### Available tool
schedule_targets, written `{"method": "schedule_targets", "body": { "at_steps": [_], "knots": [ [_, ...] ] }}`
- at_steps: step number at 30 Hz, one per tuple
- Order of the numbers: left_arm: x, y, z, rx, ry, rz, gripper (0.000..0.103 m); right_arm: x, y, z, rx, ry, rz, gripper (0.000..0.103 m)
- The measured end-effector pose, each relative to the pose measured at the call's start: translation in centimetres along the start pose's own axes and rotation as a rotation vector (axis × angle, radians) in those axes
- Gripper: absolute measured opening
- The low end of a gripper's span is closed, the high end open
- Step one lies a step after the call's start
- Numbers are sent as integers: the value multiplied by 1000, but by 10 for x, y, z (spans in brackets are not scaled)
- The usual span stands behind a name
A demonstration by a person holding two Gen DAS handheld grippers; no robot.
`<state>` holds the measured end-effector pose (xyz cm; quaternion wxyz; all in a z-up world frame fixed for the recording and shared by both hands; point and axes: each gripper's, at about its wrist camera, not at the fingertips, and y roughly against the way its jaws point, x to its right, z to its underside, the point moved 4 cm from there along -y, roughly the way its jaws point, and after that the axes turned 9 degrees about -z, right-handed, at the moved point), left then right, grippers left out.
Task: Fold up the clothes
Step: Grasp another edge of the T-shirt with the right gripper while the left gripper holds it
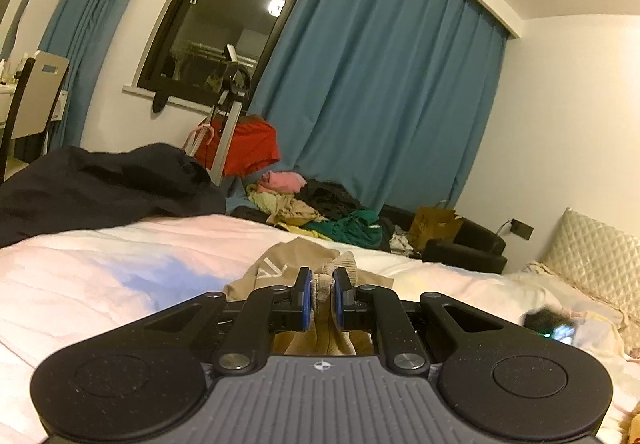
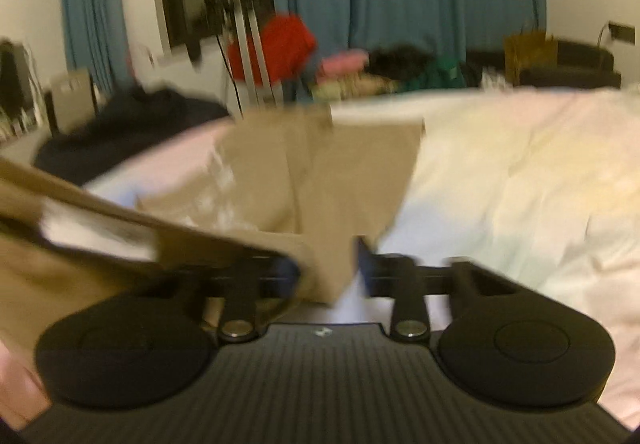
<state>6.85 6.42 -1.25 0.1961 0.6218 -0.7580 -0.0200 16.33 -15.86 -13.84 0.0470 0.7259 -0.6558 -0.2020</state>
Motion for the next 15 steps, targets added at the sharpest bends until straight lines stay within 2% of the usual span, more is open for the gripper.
{"method": "schedule_targets", "body": {
  "at_steps": [3,6,9,12,15],
  "knots": [
    [1,-5,2,-24,-12,-22,12,0,24,-19,99,-8,-34,10],
    [1,-14,7,-85,-26,-39,14,5,46,-30,167,-33,-56,10],
    [5,-25,18,-164,-80,-62,20,9,58,-37,189,-41,-70,10],
    [11,-36,33,-238,-160,-85,28,9,60,-38,182,-44,-75,10],
    [16,-43,45,-284,-221,-95,47,8,57,-37,172,-46,-80,10]
  ]
}}
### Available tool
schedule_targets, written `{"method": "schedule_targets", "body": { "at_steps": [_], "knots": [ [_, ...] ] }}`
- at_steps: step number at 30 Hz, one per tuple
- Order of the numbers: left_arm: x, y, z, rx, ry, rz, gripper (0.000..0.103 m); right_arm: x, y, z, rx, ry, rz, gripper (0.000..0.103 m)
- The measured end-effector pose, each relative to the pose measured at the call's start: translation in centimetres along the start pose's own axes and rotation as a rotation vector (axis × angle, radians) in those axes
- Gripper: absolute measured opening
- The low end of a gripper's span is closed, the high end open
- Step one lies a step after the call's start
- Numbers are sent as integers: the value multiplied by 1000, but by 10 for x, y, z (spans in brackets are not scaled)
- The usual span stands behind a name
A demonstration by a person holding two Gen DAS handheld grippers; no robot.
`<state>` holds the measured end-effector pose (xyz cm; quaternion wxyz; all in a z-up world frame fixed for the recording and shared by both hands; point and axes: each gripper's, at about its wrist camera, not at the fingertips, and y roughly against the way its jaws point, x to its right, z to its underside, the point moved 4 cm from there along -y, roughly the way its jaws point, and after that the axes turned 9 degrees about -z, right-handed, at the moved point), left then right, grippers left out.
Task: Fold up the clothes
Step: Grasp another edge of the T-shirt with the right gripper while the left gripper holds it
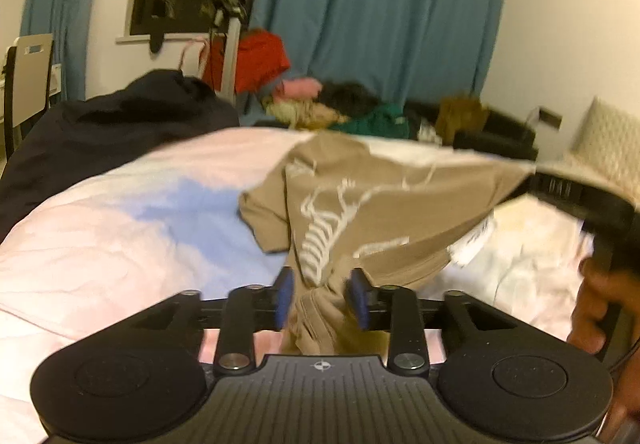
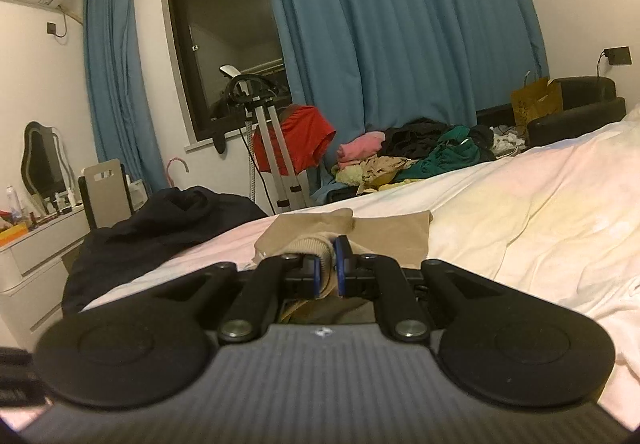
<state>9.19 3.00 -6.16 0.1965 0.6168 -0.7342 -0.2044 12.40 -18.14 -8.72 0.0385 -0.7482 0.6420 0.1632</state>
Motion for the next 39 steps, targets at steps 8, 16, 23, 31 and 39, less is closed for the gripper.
{"method": "schedule_targets", "body": {
  "at_steps": [8,16,23,31,39],
  "knots": [
    [33,-3,13,9,-156,47,74,-10,-1,-1,-5,23,-22,10],
    [42,-25,14,93,-78,-118,73,-17,11,-8,71,27,-52,10],
    [54,-36,26,35,-174,-195,73,-5,37,-25,231,34,42,10],
    [55,-31,30,76,-241,-227,73,-22,49,-30,273,143,4,10],
    [56,-41,30,61,-221,-244,76,-43,57,-30,307,260,-11,11]
  ]
}}
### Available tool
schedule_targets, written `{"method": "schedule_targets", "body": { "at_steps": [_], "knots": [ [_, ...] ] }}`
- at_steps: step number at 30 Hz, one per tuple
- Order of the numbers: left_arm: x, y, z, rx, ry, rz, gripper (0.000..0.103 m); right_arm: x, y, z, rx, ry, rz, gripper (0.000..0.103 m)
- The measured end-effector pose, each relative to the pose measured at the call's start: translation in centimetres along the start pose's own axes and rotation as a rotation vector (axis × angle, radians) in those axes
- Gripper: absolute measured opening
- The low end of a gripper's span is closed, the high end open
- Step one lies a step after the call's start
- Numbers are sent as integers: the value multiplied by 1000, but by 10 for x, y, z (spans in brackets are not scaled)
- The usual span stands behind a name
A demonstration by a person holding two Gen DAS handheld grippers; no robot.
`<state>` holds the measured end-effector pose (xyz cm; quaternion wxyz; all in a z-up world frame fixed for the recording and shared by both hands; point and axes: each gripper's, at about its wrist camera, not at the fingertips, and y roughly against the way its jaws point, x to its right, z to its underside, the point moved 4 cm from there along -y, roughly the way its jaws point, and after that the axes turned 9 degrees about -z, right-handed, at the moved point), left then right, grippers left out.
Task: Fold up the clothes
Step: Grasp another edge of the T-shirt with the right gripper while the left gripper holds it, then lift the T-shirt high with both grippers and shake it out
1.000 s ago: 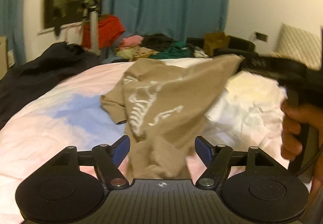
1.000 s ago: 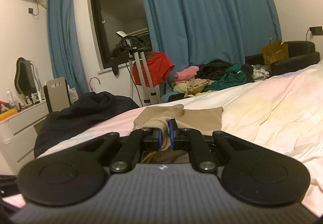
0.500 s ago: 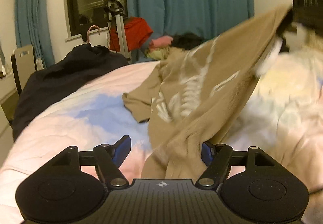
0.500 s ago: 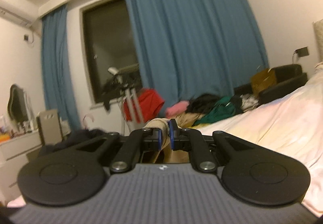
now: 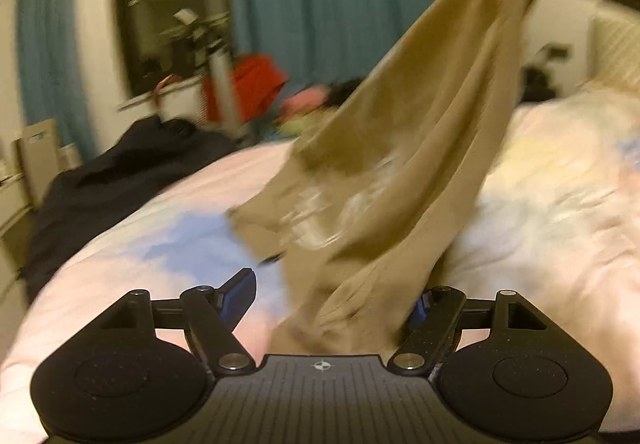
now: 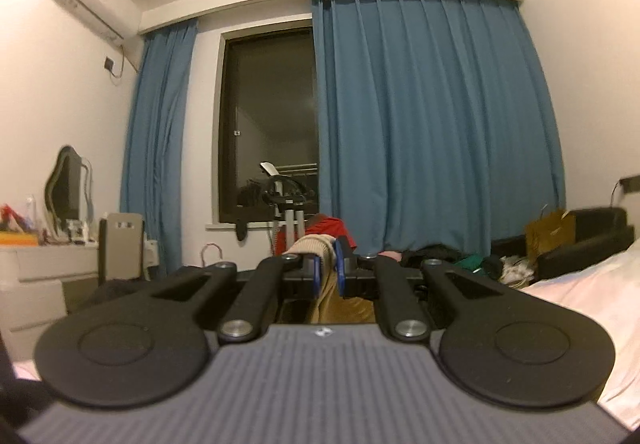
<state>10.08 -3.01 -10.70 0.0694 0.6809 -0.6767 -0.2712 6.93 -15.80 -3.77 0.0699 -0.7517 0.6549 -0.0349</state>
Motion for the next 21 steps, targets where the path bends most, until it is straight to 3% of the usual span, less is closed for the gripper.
{"method": "schedule_targets", "body": {
  "at_steps": [4,6,8,10,14,16,19,21],
  "knots": [
    [-35,-2,-3,-9,151,-129,76,17,-12,15,-108,-24,111,13],
    [-55,12,-12,72,280,-163,76,27,-23,28,-201,-25,179,24],
    [-73,28,-21,179,359,-181,76,35,-32,44,-290,-39,218,57],
    [-82,41,-27,250,396,-227,76,42,-43,62,-406,-68,197,73],
    [-93,47,-28,265,440,-249,76,43,-55,96,-592,-104,173,76],
    [-93,50,-27,260,439,-253,76,41,-49,97,-591,-116,186,76],
    [-94,62,-30,296,434,-233,76,43,-35,70,-469,-133,232,76],
    [-105,79,-47,352,471,-204,78,45,-27,33,-357,-175,223,76]
  ]
}}
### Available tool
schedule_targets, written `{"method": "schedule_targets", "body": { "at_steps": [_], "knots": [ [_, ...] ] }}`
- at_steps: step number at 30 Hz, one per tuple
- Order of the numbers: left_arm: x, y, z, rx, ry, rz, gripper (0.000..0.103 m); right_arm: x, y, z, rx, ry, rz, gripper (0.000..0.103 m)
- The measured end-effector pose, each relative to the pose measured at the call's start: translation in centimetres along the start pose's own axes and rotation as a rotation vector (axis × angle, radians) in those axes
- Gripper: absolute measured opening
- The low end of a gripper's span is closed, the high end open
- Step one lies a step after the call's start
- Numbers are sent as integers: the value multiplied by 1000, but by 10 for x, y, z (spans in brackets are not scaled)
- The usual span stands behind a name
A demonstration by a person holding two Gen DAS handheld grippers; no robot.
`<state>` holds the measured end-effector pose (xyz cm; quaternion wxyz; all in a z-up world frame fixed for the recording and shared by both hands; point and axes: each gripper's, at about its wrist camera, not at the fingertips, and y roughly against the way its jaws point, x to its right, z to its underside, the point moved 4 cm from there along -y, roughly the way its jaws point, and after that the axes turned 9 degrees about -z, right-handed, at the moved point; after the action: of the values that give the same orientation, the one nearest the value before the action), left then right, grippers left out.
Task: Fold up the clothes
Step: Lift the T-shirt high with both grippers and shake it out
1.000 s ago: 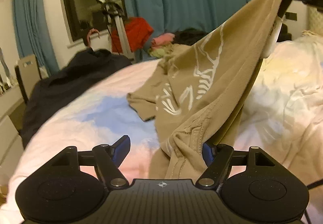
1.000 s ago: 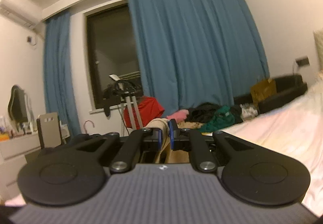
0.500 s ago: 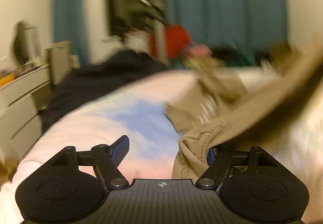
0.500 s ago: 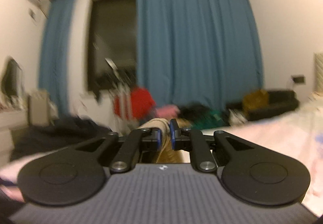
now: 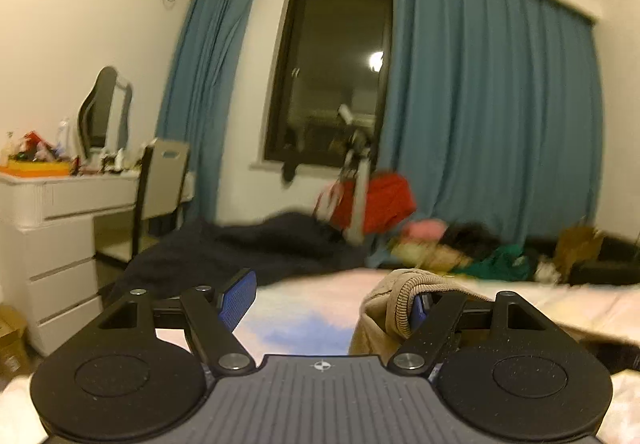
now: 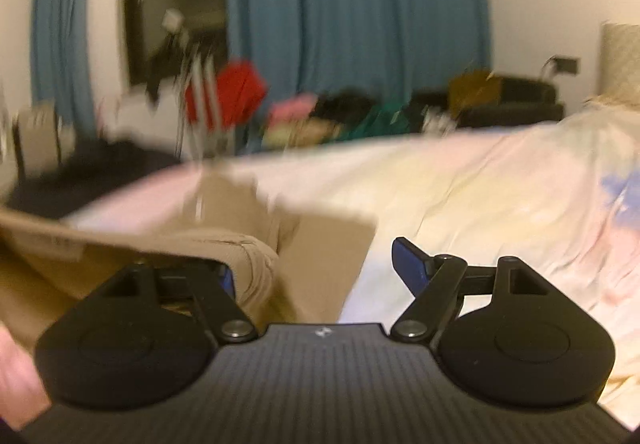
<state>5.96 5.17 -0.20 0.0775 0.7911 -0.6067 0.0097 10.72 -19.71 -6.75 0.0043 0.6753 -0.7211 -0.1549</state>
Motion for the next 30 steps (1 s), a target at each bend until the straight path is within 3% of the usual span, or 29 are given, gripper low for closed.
{"method": "schedule_targets", "body": {
  "at_steps": [3,7,12,16,23,27,30],
  "knots": [
    [1,9,-54,75,81,41,78,-3,31,-63,160,-81,-69,76],
    [20,20,-153,187,89,73,78,-18,65,-172,306,-128,-147,76],
    [31,45,-280,265,91,99,83,-43,117,-282,435,-24,-179,76],
    [31,76,-355,277,79,122,86,-58,163,-349,504,38,-220,76],
    [24,137,-433,300,63,159,91,-73,245,-402,616,113,-237,77],
    [21,147,-443,275,55,165,93,-71,261,-409,579,140,-234,77],
    [24,123,-430,207,30,171,94,-62,248,-395,511,153,-217,77]
  ]
}}
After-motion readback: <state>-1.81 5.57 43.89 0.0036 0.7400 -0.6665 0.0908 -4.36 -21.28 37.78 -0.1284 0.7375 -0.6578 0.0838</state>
